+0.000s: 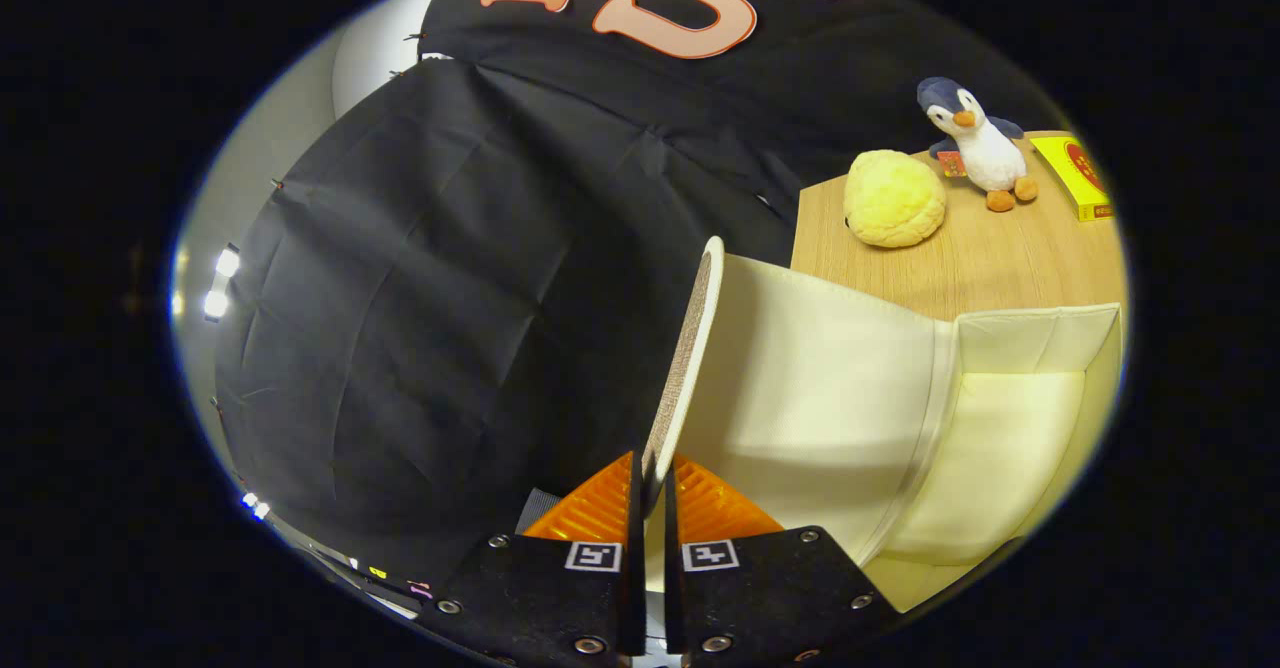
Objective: Open the storage box then place both shoes into the box .Put the left shoe in first, then the right shoe, with the right side of both shoes facing outward in a uniform manner.
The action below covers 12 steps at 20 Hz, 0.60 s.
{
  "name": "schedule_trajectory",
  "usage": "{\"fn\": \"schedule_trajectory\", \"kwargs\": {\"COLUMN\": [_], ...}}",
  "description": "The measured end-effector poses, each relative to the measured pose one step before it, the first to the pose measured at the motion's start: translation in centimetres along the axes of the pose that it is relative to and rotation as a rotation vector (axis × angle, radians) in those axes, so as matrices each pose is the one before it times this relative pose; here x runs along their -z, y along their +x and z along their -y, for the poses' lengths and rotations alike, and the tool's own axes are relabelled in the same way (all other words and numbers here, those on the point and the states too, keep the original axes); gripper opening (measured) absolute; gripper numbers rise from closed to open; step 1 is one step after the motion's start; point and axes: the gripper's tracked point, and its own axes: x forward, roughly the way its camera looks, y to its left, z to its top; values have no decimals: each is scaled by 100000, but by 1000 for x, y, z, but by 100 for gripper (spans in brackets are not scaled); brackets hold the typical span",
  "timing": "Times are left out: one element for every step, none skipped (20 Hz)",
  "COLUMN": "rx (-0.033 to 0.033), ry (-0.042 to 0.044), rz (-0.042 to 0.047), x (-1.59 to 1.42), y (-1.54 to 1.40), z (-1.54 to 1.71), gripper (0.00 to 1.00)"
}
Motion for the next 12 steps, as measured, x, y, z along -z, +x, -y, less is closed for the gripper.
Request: {"fn": "schedule_trajectory", "kwargs": {"rx": [-233,-1372,-1339,454,1622,1726,1436,946,898,1518,2247,2277], "ry": [688,851,266,-471,-1462,-1937,-1974,-1921,-2218,-2287,-2146,-1950], "rz": [-300,-382,-96,649,1302,1497,1542,1376,1261,1368,1105,1179], "x": [61,205,-109,136,-197,-471,-104,-277,-262,-17,-136,22], "y": [230,-59,-717,-185,-808,-835,-919,-1029,-1110,-1071,-1124,-1192], "z": [-76,-265,-65,81,623,807,725,804,752,693,1195,1275], "gripper": [8,9,16,21,33,38,46,51,56,62,67,69]}}
